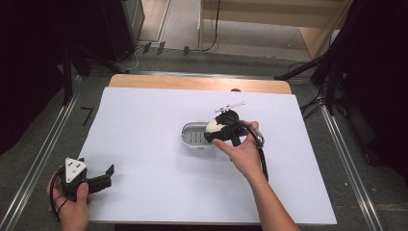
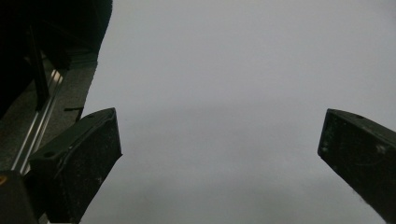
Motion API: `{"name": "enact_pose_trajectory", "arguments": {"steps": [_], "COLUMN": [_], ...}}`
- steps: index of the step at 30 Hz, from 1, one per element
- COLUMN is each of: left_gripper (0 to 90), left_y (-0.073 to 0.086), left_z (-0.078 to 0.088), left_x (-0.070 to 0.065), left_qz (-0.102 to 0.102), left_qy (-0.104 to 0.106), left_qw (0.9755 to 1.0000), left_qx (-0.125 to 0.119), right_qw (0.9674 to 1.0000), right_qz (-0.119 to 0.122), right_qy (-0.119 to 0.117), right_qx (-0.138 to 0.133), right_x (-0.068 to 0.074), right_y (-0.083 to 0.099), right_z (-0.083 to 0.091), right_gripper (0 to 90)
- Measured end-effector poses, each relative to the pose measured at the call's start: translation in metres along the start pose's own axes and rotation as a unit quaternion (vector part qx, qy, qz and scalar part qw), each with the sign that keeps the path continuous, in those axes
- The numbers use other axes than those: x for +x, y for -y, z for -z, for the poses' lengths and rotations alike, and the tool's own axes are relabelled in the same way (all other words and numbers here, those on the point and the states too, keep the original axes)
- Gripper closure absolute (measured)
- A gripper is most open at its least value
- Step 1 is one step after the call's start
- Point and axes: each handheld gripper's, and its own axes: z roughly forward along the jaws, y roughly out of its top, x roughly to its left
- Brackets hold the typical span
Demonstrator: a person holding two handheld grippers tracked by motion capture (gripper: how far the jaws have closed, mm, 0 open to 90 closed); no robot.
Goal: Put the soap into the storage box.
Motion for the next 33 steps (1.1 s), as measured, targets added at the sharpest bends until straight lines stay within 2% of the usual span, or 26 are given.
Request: {"name": "enact_pose_trajectory", "arguments": {"steps": [13,33], "left_gripper": [0.0,0.0], "left_y": [0.000,0.000], "left_z": [0.000,0.000], "left_x": [0.000,0.000], "left_qz": [0.000,0.000], "left_qy": [0.001,0.002], "left_qw": [1.0000,1.0000], "left_qx": [0.000,0.000], "right_qw": [1.0000,0.9998], "right_qz": [-0.001,-0.003], "right_qy": [0.002,-0.012], "right_qx": [0.006,0.018], "right_x": [0.004,0.021], "right_y": [-0.005,-0.013], "right_z": [-0.010,-0.032], "right_gripper": [24.4,24.4]}}
